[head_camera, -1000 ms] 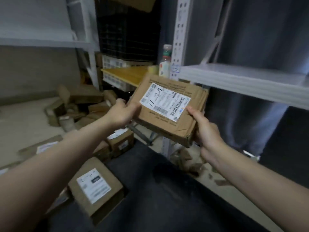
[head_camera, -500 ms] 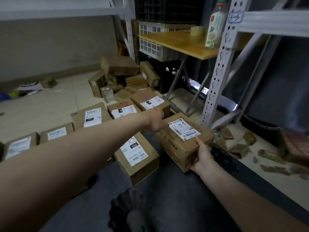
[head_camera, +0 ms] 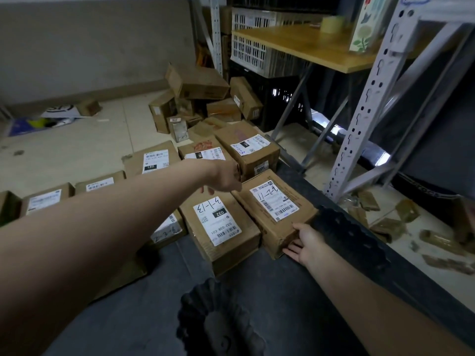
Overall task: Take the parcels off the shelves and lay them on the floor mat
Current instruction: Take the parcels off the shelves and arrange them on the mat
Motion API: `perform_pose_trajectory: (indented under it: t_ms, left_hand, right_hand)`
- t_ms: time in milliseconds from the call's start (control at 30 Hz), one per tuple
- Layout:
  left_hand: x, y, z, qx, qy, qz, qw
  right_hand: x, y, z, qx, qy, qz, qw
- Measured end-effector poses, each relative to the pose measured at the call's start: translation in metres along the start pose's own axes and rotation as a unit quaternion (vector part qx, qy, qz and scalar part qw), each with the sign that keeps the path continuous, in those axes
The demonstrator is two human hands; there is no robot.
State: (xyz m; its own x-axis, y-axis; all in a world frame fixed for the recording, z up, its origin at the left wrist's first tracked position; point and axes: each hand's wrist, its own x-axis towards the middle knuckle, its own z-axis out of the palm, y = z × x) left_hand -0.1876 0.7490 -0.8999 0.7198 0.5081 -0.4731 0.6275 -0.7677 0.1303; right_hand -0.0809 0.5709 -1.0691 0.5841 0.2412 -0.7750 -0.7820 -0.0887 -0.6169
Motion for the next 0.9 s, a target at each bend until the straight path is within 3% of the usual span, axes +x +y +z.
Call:
perform_pose_trajectory:
  t_ms: [133, 467, 900]
  left_hand:
    - [0.006, 0.001, 0.008, 0.01, -0.041, -0.011, 0.999]
    - [0.004, 0.016, 0.014, 0.076, -0.047, 0.006, 0.996]
    - [0.014, 0.021, 0.023, 0.081, -0.014, 0.035, 0.996]
  right_hand:
    - [0.002, -0.002, 0.007, 0.027, 0.002, -0.004, 1.0]
    - [0.002, -0.004, 0.032, 0.025, 0.003, -0.019, 1.0]
    - [-0.008, -0.013, 0.031, -0.012, -0.028, -0.002, 1.0]
